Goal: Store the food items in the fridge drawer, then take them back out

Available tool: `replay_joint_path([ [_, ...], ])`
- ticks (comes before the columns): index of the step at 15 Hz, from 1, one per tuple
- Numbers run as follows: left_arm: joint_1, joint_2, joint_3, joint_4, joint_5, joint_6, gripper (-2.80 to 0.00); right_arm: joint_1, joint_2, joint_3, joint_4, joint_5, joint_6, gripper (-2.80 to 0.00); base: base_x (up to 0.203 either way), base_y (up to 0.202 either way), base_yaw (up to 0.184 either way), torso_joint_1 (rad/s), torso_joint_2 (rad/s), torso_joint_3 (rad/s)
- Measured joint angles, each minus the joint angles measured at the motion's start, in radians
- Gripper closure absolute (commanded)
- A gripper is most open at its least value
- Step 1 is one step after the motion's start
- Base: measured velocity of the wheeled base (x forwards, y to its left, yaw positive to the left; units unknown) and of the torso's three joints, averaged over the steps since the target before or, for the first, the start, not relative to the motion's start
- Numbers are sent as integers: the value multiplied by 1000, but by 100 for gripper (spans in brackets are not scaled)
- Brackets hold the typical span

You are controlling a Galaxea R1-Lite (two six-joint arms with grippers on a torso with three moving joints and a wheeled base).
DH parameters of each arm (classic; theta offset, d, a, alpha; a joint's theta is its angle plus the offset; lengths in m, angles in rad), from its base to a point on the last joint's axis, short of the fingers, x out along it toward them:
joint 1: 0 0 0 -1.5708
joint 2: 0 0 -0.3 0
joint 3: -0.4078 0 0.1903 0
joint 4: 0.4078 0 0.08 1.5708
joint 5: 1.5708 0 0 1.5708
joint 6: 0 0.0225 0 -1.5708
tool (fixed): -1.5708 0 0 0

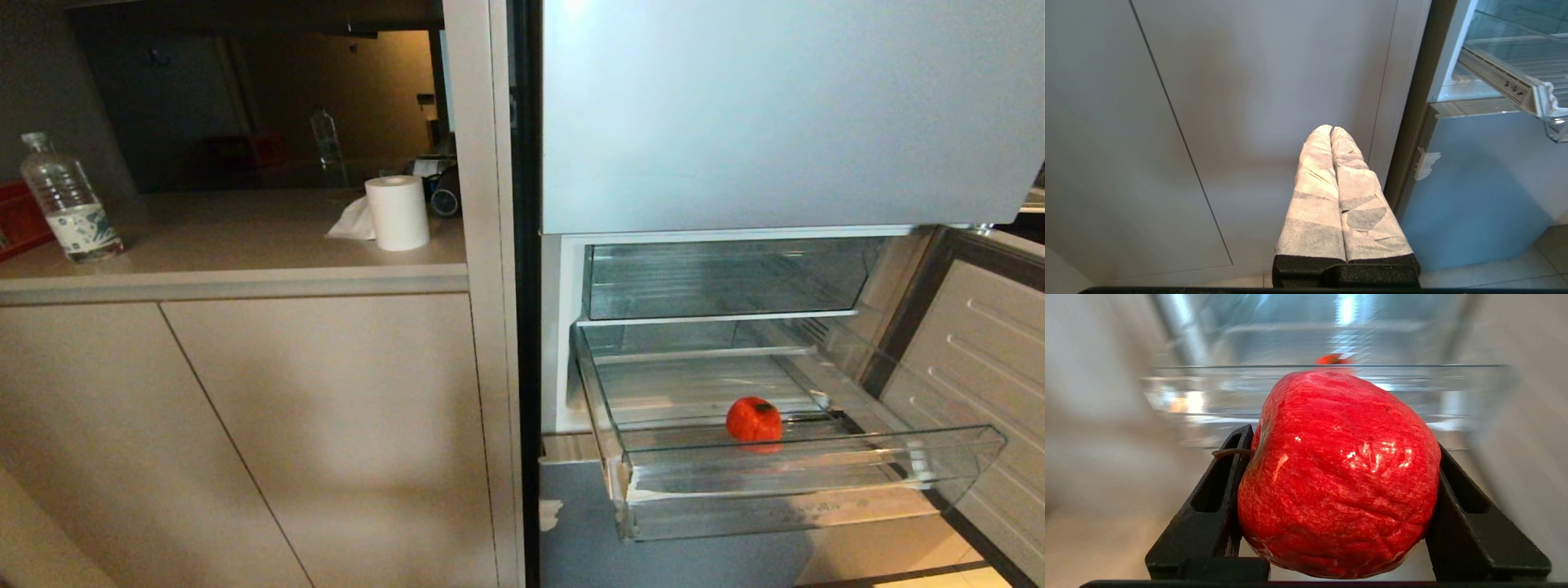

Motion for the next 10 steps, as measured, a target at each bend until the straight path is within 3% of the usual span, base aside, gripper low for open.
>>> replay_joint_path([
  [5, 0, 0, 0, 0, 0, 0, 0, 8, 557, -220, -125, 223, 54, 0, 0, 0, 0, 0, 0, 0],
  [7, 0, 0, 0, 0, 0, 0, 0, 29, 784, -292, -222, 244, 62, 0, 0, 0, 0, 0, 0, 0],
  [10, 0, 0, 0, 0, 1, 0, 0, 75, 1072, -399, -350, 214, 70, 0, 0, 0, 0, 0, 0, 0],
])
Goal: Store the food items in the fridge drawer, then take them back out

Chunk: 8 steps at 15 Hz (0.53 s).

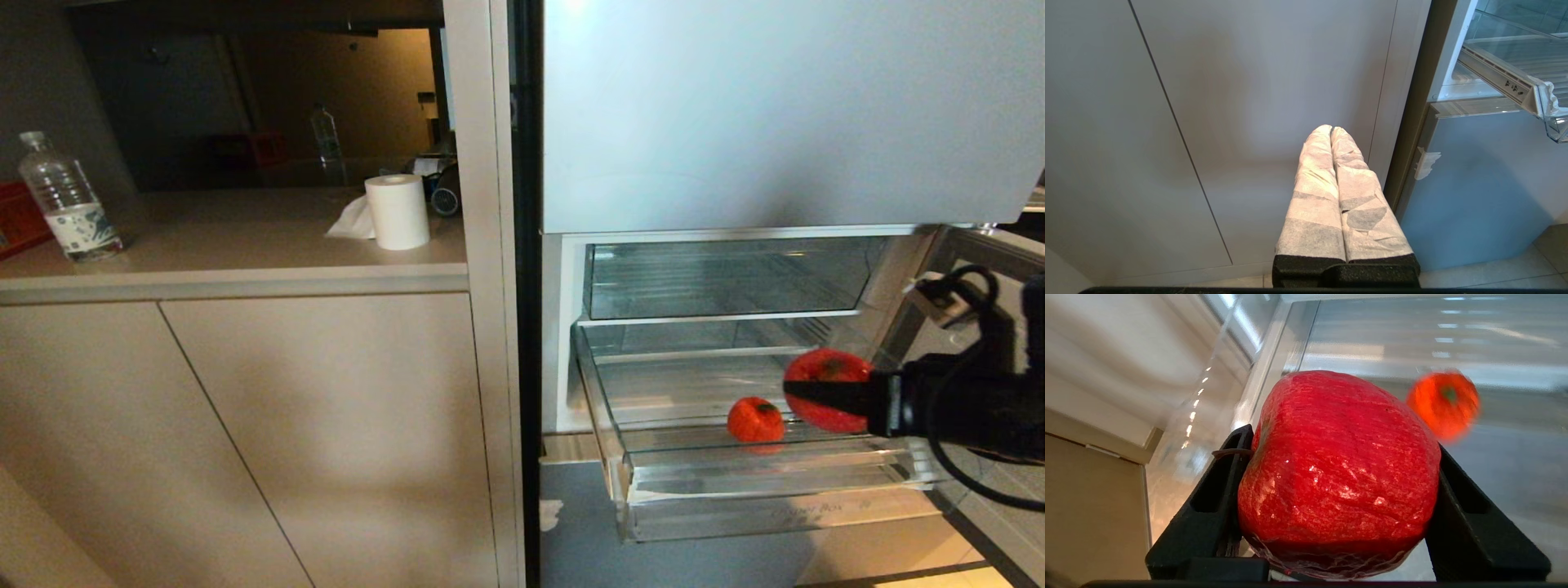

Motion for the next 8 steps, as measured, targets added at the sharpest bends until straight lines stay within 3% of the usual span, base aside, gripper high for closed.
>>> replay_joint_path([
  [4, 0, 0, 0, 0, -1, 0, 0, 51, 235, -117, -73, -27, 10, 0, 0, 0, 0, 0, 0, 0],
  [8, 0, 0, 0, 0, 0, 0, 0, 73, 350, -161, -102, -80, 8, 0, 0, 0, 0, 0, 0, 0],
])
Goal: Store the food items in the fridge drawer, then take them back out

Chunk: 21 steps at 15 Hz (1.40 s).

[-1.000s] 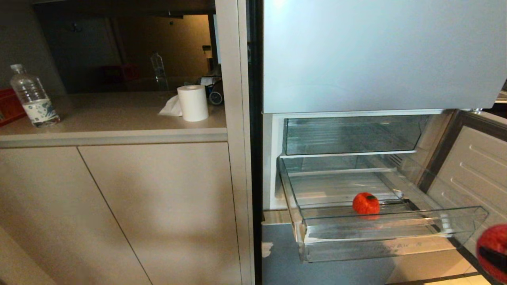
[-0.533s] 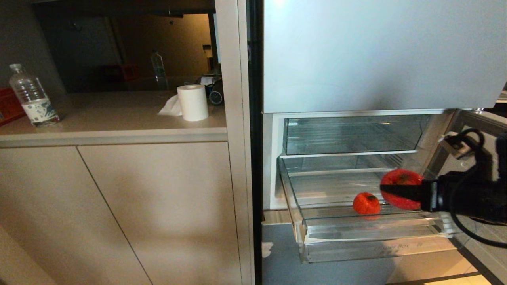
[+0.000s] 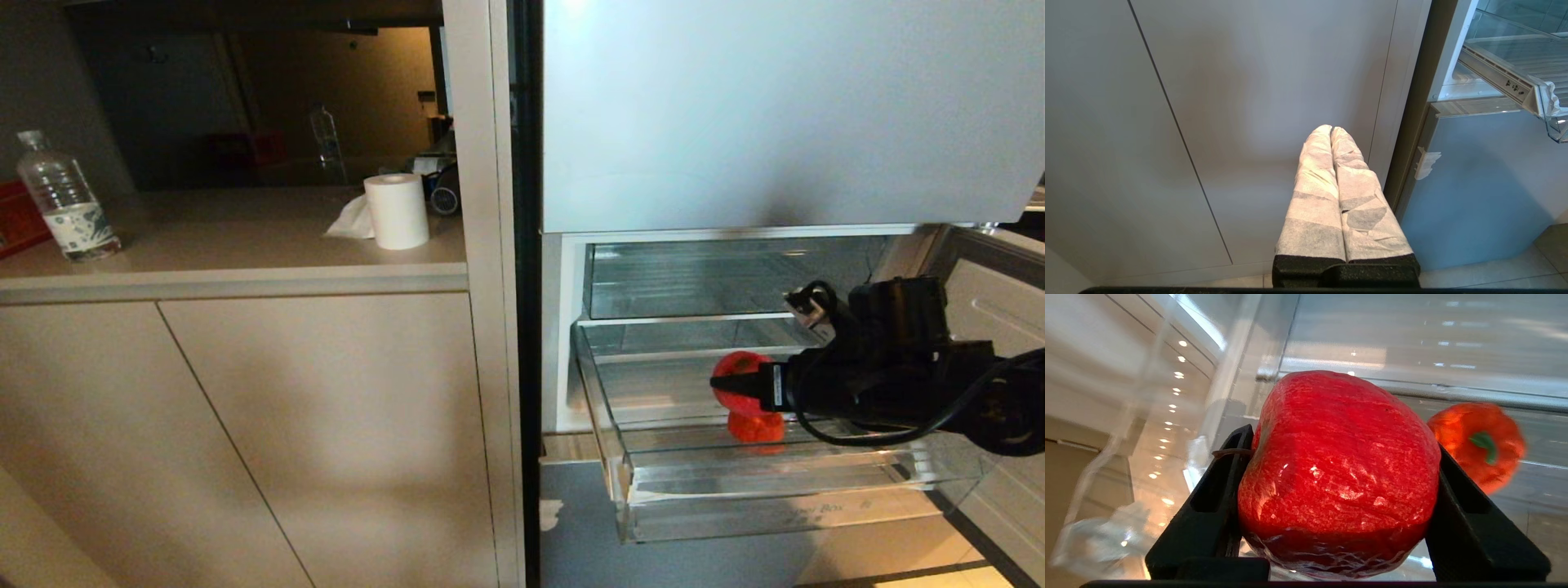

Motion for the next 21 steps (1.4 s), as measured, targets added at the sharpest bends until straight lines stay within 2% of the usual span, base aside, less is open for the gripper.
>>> replay_joint_path([
  [21, 0, 0, 0, 0, 0, 0, 0, 30, 301, -155, -4, -3, -7, 0, 0, 0, 0, 0, 0, 0],
])
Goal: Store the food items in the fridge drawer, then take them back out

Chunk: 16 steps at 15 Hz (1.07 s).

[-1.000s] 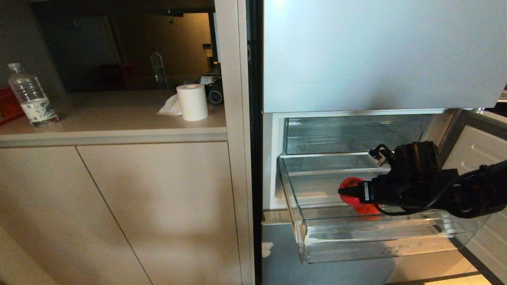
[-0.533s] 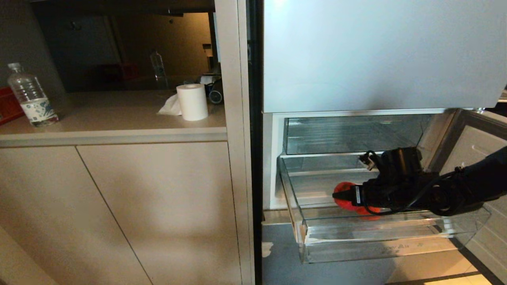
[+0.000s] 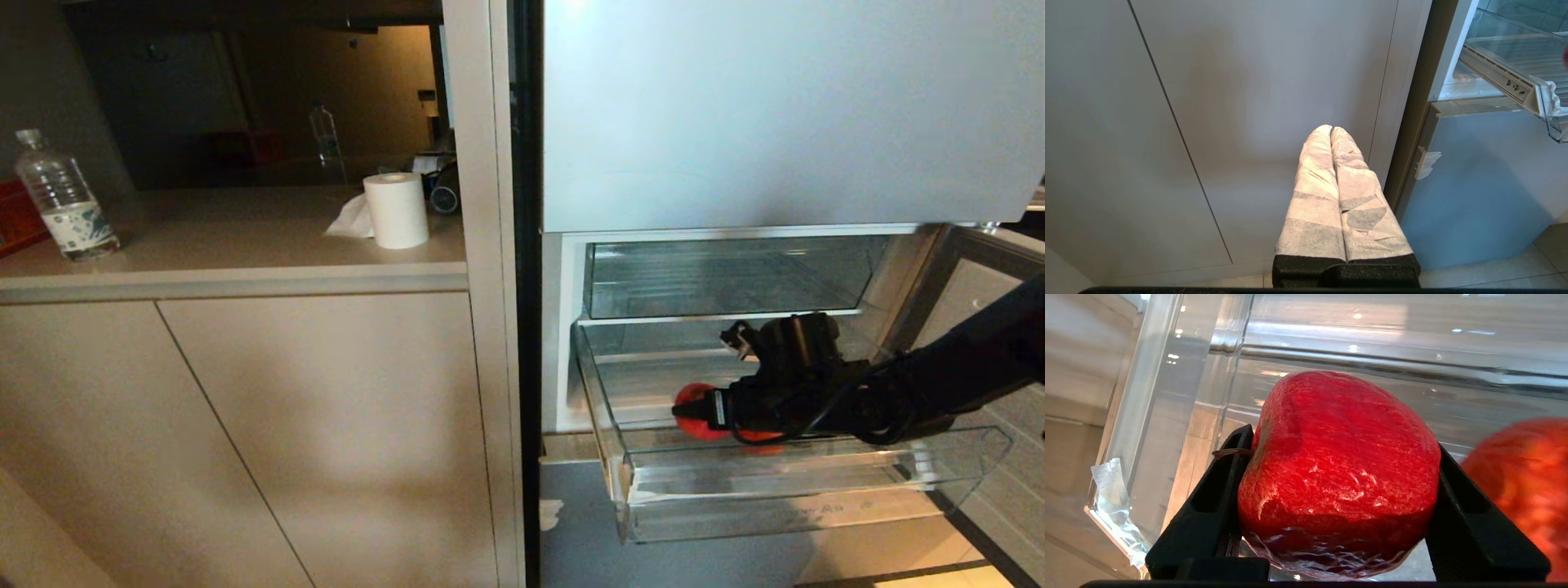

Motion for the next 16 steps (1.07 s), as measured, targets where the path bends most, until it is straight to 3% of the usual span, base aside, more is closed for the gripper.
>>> replay_joint_path([
  [1, 0, 0, 0, 0, 0, 0, 0, 5, 6, -2, -10, -1, 0, -280, 0, 0, 0, 0, 0, 0],
  [11, 0, 0, 0, 0, 0, 0, 0, 25, 28, -6, -38, -41, 7, -280, 0, 0, 0, 0, 0, 0],
  [16, 0, 0, 0, 0, 0, 0, 0, 25, -78, 15, -39, -97, 9, -280, 0, 0, 0, 0, 0, 0],
])
